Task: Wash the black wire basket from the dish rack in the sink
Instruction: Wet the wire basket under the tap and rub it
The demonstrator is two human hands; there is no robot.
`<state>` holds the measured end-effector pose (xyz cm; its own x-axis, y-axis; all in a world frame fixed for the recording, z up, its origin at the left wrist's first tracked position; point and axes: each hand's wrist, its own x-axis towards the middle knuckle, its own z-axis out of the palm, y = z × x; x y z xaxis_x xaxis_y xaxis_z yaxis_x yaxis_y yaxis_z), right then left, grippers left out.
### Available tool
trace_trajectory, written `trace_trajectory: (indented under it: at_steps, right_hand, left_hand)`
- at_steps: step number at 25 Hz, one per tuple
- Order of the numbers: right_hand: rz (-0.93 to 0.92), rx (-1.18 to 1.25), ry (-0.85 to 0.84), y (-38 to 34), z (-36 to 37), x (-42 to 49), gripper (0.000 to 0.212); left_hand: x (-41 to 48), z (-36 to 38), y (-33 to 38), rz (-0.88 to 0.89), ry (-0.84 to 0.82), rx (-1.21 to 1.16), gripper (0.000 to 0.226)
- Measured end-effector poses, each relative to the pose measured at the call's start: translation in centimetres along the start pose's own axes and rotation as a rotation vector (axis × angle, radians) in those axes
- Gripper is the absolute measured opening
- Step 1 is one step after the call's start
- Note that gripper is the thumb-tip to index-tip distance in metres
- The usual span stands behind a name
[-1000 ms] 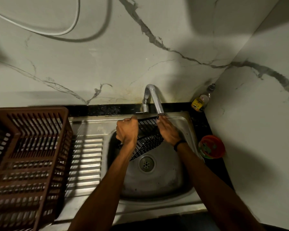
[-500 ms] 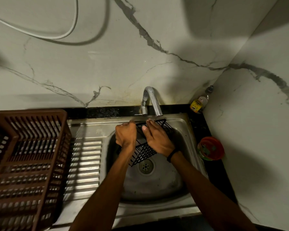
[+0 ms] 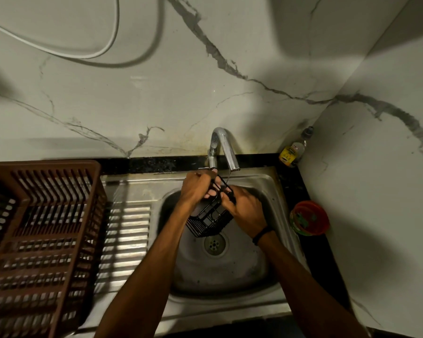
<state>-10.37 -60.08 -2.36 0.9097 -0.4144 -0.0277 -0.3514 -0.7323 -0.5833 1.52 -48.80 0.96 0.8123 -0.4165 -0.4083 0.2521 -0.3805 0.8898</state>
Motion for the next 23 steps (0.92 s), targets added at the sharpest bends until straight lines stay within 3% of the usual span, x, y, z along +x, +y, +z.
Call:
trace_trajectory:
  at_steps: [2, 4, 8, 14, 16, 18, 20, 23]
  right_hand:
    - [0.059, 0.038, 0.054, 0.3, 0.0, 0.4, 0.033]
    - [0.135, 0.113, 0.124, 0.5, -0.5, 0.8, 0.030]
    - [0.172, 0.193, 0.208, 0.4, -1.2, 1.0, 0.034]
    - [0.286, 0.251, 0.078, -0.5, -1.7, 1.8, 0.024]
    - [0.296, 0.238, 0.042, -1.4, -1.9, 2.5, 0.031]
    - [0.307, 0.089, 0.036, -2.3, -1.2, 3.5, 0.051]
    - [0.204, -0.158, 0.036, -3.8, 0.4, 3.4, 0.064]
    - [-0.245, -0.300, -0.011, -5.1, 0.9, 2.0, 0.070]
  left_hand:
    - [0.0, -1.1, -0.7, 0.079, 0.007, 0.165, 0.037]
    - [-0.3, -2.4, -2.3, 0.063, 0.062, 0.171, 0.046]
    - [-1.8, -2.0, -4.1, 0.027, 0.128, -0.144, 0.043]
    - [-1.3, 0.2, -4.4, -0.050, 0.368, -0.364, 0.045]
    - [-1.8, 0.8, -3.5, -0.034, 0.438, -0.390, 0.041]
    - [-1.9, 1.2, -2.4, -0.045, 0.508, -0.408, 0.043]
    - [-1.5, 1.1, -1.7, -0.066, 0.556, -0.440, 0.039]
    - [-1.1, 1.2, -1.6, -0.102, 0.489, -0.404, 0.030]
